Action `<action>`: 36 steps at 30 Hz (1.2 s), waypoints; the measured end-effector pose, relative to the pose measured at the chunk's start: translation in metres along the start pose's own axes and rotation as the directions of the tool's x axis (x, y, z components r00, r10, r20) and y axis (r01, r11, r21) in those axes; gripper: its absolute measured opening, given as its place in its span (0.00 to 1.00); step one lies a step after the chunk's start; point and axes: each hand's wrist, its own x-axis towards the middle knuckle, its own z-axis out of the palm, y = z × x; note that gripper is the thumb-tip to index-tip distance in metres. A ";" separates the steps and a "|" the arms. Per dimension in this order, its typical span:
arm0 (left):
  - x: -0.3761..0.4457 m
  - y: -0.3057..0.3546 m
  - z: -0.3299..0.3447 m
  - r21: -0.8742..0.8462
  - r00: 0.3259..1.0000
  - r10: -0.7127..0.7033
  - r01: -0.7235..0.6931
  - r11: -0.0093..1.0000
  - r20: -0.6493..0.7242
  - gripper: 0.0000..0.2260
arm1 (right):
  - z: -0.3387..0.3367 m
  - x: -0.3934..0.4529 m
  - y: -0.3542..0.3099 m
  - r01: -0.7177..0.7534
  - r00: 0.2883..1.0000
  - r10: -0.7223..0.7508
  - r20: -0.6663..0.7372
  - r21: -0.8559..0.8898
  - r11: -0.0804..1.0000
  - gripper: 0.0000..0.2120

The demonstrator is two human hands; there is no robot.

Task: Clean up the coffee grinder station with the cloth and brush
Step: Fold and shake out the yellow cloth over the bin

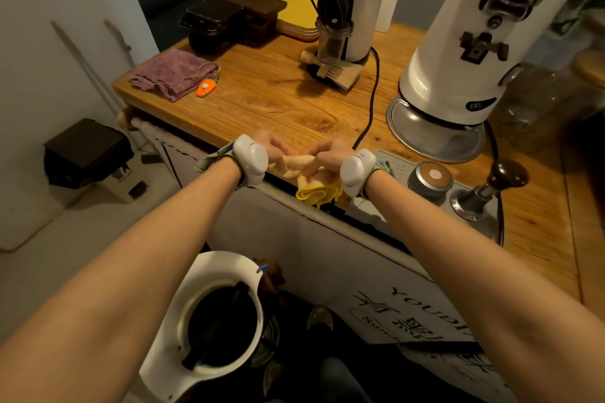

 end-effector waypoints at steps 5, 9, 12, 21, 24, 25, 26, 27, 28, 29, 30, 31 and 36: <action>-0.003 0.004 0.000 -0.070 0.998 -0.035 0.030 0.997 -0.060 0.22 | 0.006 -0.011 -0.003 0.038 0.996 -0.035 -0.078 0.036 0.999 0.23; -0.009 0.015 -0.005 -0.094 0.997 -0.008 0.001 0.996 -0.073 0.24 | 0.004 -0.019 -0.007 0.094 0.989 -0.081 -0.126 0.099 0.991 0.28; -0.014 0.028 -0.003 -0.141 0.991 0.087 -0.102 0.985 -0.104 0.19 | -0.001 -0.026 -0.014 0.141 0.979 -0.123 -0.160 0.107 0.984 0.27; -0.022 0.074 0.017 -0.284 0.971 0.195 -0.229 0.931 -0.140 0.05 | -0.036 -0.043 -0.020 0.102 0.975 -0.066 -0.212 0.162 0.981 0.18; -0.022 0.082 0.022 -0.286 0.967 0.231 -0.254 0.924 -0.110 0.05 | -0.046 -0.054 -0.017 0.119 0.962 -0.083 -0.259 0.127 0.985 0.08; -0.023 0.084 0.023 -0.280 0.965 0.240 -0.261 0.924 -0.106 0.06 | -0.048 -0.057 -0.015 0.097 0.962 -0.059 -0.266 0.130 0.987 0.06; -0.024 0.086 0.024 -0.274 0.963 0.249 -0.269 0.923 -0.107 0.06 | -0.050 -0.059 -0.012 0.071 0.963 -0.030 -0.268 0.145 0.987 0.06; -0.025 0.087 0.024 -0.267 0.961 0.254 -0.276 0.923 -0.112 0.06 | -0.051 -0.060 -0.008 0.058 0.963 -0.013 -0.269 0.161 0.985 0.08; -0.026 0.088 0.023 -0.261 0.959 0.259 -0.281 0.924 -0.115 0.06 | -0.052 -0.059 -0.004 0.060 0.963 -0.012 -0.271 0.170 0.984 0.09; -0.028 0.088 0.023 -0.256 0.959 0.261 -0.282 0.925 -0.113 0.07 | -0.053 -0.060 0.000 0.068 0.963 -0.019 -0.267 0.176 0.982 0.11; -0.030 0.088 0.022 -0.254 0.959 0.262 -0.281 0.926 -0.107 0.09 | -0.053 -0.061 0.004 0.070 0.967 -0.024 -0.254 0.173 0.982 0.13; -0.031 0.088 0.020 -0.258 0.960 0.263 -0.279 0.925 -0.098 0.13 | -0.052 -0.062 0.005 0.070 0.970 -0.030 -0.241 0.157 0.985 0.14; -0.033 0.084 0.013 -0.309 0.970 0.235 -0.241 0.920 -0.057 0.15 | -0.050 -0.061 0.004 0.077 0.972 -0.066 -0.227 0.039 0.996 0.07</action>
